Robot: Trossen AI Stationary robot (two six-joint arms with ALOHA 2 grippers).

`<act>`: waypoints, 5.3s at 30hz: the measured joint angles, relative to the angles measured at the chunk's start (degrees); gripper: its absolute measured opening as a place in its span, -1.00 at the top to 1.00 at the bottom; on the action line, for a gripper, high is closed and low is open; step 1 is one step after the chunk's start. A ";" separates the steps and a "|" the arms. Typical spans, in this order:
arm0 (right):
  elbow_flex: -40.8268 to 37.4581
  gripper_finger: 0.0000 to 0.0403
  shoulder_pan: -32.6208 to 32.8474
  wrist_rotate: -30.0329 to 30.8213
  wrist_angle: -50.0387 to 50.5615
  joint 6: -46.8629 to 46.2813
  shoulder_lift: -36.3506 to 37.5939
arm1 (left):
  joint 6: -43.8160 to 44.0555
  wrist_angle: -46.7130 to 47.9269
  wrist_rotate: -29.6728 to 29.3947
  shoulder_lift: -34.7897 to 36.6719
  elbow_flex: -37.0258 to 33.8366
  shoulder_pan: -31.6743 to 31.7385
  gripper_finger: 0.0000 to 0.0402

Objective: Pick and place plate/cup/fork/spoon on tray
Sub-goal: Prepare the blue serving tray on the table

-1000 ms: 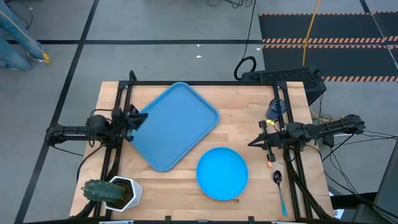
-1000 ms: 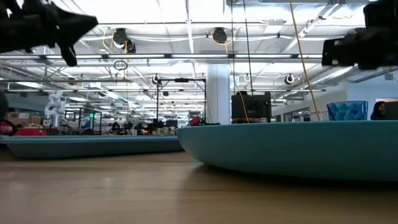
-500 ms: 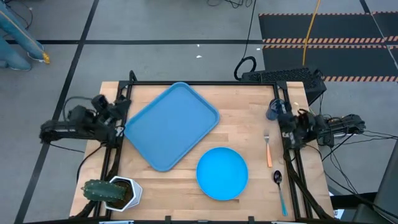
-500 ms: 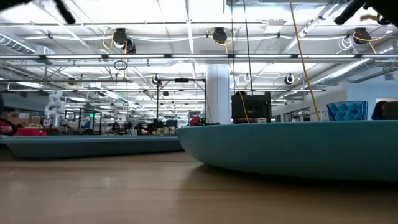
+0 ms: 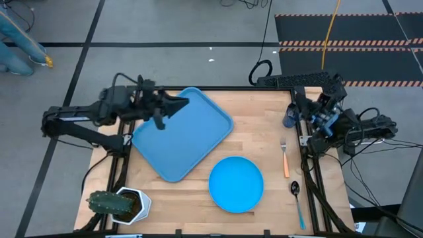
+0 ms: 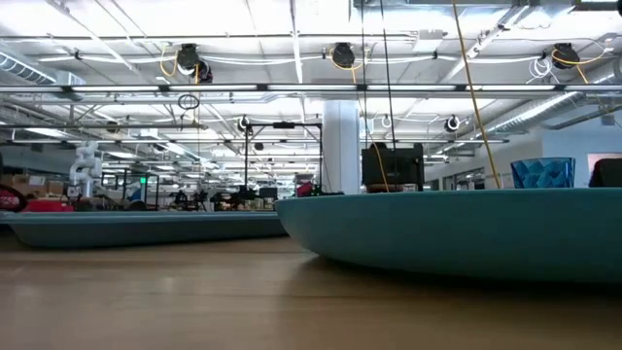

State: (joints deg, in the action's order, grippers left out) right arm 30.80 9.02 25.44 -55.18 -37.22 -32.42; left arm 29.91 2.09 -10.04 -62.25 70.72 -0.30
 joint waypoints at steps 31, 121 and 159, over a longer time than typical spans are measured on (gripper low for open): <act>3.70 0.98 -1.27 10.37 1.71 -8.08 -11.21 | 40.85 55.78 0.46 -1.13 3.87 7.21 0.81; 48.75 0.10 0.11 -10.64 54.14 -5.53 -33.95 | -15.65 51.76 7.02 -34.41 -14.96 43.37 -0.20; 48.70 0.10 0.09 -10.50 56.86 -6.46 -33.91 | -24.70 49.36 0.95 -34.25 -11.80 43.39 0.13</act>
State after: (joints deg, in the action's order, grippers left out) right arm 79.50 9.10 14.94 1.68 -43.68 -66.32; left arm 5.21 51.45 -9.09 -96.51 58.91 43.09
